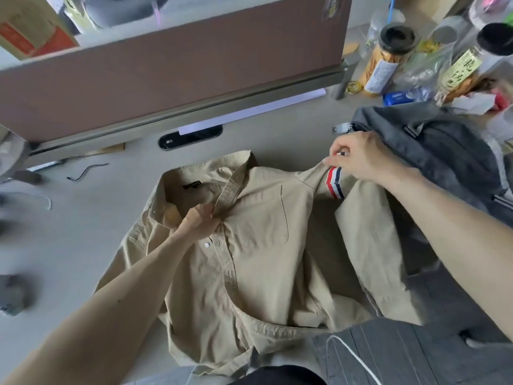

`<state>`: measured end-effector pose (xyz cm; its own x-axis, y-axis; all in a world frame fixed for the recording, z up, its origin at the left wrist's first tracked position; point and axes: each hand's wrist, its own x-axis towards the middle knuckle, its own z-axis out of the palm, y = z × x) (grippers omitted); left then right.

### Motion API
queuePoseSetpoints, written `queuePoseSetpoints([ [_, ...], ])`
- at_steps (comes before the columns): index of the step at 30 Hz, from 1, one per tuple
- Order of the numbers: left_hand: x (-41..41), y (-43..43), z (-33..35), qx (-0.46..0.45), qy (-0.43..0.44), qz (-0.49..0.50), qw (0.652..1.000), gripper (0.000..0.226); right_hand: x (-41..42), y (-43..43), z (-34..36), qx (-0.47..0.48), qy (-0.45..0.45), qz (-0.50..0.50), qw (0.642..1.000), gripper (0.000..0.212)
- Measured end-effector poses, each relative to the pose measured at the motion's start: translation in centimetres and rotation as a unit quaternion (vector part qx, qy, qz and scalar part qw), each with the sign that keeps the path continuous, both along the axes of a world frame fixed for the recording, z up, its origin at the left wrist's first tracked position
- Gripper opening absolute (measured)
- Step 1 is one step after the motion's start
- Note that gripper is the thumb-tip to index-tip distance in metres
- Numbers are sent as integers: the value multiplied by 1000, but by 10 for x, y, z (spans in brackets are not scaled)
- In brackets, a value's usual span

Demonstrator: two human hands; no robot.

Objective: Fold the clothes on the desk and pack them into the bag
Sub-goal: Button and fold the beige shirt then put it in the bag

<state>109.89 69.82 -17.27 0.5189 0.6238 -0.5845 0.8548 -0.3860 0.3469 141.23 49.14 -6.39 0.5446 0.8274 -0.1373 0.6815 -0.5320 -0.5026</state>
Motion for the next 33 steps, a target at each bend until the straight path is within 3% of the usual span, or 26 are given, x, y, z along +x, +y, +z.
queuePoseSetpoints([
  [3, 4, 0, 5, 37, 14, 4, 999, 19, 6, -6, -8, -50, 19, 23, 998, 13],
  [6, 32, -12, 23, 141, -93, 1, 986, 49, 1, -19, -18, 9, 103, -19, 994, 15],
  [8, 72, -33, 46, 154, -208, -106, 960, 71, -10, -22, -18, 63, 160, -24, 985, 22],
  [10, 117, -62, 63, 105, -263, -216, 934, 82, -27, -26, -14, 96, 203, -28, 974, 27],
  [12, 153, -89, 72, 92, -249, -296, 918, 69, -42, -34, -11, 124, 231, -52, 964, 33],
  [15, 177, -104, 73, 134, -231, -312, 912, 25, -53, -65, -18, 105, 218, -100, 965, 50],
  [18, 177, -95, 73, 101, -281, -259, 919, 15, -61, -108, -39, -61, 174, -115, 976, 88],
  [19, 176, -91, 75, 92, -298, -239, 919, 13, -64, -122, -48, -117, 158, -125, 973, 91],
  [21, 176, -84, 78, 82, -318, -206, 922, 13, -72, -145, -67, -189, 131, -146, 962, 71],
  [24, 174, -73, 86, 79, -330, -212, 916, 13, -77, -163, -80, -210, 86, -187, 956, 26],
  [26, 170, -65, 91, 81, -341, -214, 912, 21, -74, -163, -65, -179, 31, -213, 960, 15],
  [29, 165, -57, 97, 78, -379, -195, 901, 44, -56, -159, -21, -51, -56, -274, 959, 10],
  [33, 160, -56, 108, 75, -390, -255, 882, 39, -14, -147, 23, 21, -134, -314, 940, 15],
])
